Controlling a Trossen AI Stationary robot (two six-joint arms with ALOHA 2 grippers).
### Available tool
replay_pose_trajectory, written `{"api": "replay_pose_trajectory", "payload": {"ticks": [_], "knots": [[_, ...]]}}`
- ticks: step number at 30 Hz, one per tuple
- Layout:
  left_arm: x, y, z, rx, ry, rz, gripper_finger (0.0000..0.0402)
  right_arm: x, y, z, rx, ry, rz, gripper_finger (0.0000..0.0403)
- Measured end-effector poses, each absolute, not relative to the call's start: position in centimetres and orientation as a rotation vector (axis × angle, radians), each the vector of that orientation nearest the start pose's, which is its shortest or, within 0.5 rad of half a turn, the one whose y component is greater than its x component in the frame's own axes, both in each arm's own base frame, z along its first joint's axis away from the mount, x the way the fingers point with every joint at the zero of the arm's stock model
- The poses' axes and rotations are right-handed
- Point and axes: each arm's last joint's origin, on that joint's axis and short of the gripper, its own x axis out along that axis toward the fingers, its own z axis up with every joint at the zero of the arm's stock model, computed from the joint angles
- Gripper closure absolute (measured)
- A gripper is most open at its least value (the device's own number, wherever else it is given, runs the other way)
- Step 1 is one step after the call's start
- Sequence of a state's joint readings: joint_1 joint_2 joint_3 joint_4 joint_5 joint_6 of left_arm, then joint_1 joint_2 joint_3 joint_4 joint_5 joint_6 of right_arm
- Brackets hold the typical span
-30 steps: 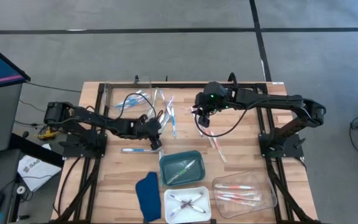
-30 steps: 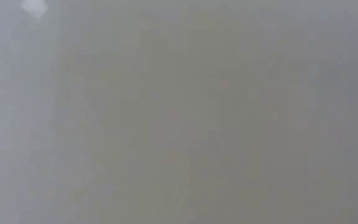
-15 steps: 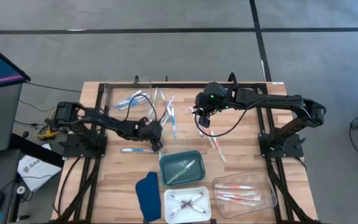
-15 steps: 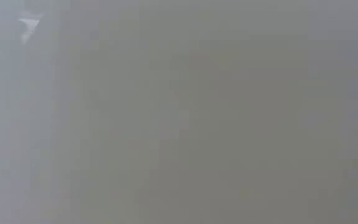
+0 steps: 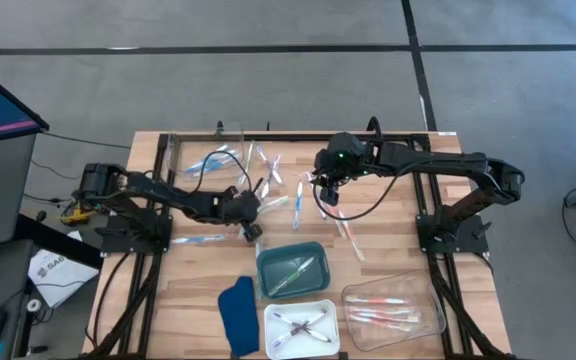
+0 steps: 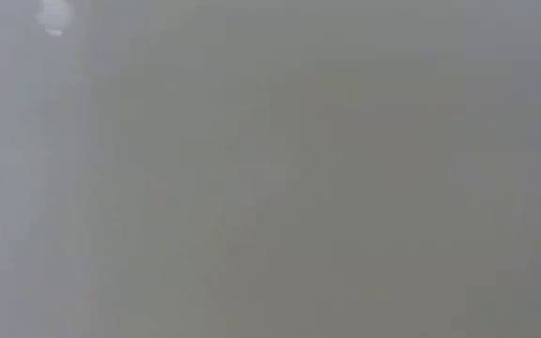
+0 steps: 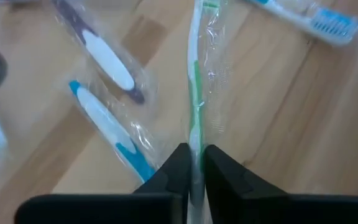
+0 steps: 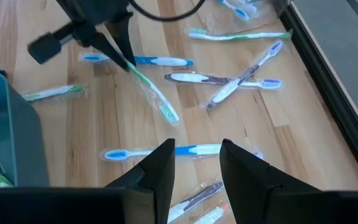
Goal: Pick & Place Toothbrushes
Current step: Put the green toothbrush into the green bin
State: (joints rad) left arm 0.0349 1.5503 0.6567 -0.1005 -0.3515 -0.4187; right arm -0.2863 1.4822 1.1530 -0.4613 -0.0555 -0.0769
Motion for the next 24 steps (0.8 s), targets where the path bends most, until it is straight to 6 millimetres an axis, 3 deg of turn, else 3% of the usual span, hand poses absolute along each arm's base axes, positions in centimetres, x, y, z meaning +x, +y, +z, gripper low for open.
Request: {"api": "replay_pose_trajectory", "payload": {"ticks": [16,24], "knots": [[26.1,1.1,17.1,-0.227,0.750,0.479,0.0385,30.4,-8.5,27.5,0.058,0.792,-0.179,0.0283],[25.3,-0.9,19.8,-0.312,0.647,0.352,0.0385,30.6,-7.6,27.5,0.048,0.792,-0.153,0.0283]]}}
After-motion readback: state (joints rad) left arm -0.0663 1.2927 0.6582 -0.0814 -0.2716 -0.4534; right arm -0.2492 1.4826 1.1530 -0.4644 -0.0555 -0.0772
